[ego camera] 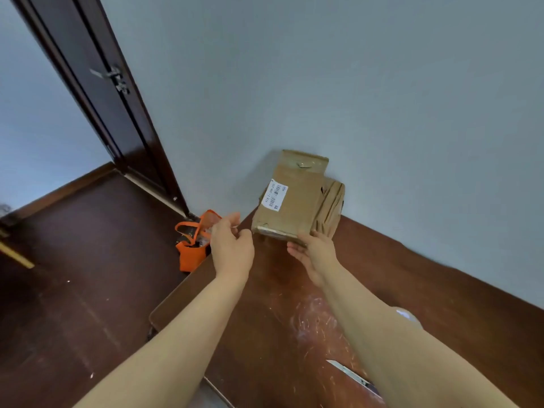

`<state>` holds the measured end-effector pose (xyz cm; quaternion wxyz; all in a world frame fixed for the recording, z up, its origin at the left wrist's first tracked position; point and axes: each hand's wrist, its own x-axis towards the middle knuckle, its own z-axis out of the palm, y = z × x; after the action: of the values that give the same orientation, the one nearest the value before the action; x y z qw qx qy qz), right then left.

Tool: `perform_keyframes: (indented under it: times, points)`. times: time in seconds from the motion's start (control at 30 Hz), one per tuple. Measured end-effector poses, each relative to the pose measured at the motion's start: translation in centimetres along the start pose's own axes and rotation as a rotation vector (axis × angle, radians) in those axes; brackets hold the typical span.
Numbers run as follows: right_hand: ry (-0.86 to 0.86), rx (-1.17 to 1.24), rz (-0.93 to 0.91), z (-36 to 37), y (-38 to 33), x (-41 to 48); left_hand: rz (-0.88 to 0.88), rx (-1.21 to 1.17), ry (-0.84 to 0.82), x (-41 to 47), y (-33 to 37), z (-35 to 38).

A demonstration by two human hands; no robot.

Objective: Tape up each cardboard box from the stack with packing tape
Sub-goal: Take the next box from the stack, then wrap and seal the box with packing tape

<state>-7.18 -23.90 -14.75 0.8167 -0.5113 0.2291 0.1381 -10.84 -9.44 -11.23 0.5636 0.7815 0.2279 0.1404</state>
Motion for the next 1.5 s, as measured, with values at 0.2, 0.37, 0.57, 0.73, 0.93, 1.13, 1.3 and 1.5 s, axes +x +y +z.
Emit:
perform_keyframes:
  times: [0.2,0.37,0.57,0.73,0.93,1.13,1.3,1.5]
  points:
    - [-0.149,-0.166,-0.056,-3.3,1.2,-3.7,-0.161,-0.17,0.066,0.1,-0.4,-1.0]
    - [-0.199,-0.31,0.025,-6.6,3.0,-5.7,-0.204,-0.224,0.086,-0.3,-1.8,-2.6]
    - [-0.121,-0.426,0.149,-9.1,5.8,-6.0,-0.173,-0.076,-0.018,0.8,-5.9,-4.9]
    - [0.21,-0.439,0.162,-9.0,8.0,-4.0,-0.299,0.191,-0.319,1.5,-11.5,-5.8]
    - [0.537,-0.465,0.117,-8.8,9.5,-1.4,-0.244,0.303,-0.547,1.8,-15.9,-5.8]
    - [0.673,-0.454,0.018,-7.2,10.5,-2.8,-0.068,0.421,-0.651,2.3,-16.5,-6.5]
    - [0.481,-0.981,-0.331,-2.3,12.7,-5.3,0.541,0.662,-0.791,2.8,-16.3,-6.5]
    - [-0.01,-1.26,-0.432,0.6,16.6,-5.0,0.845,0.96,-0.951,3.3,-17.2,-5.7]
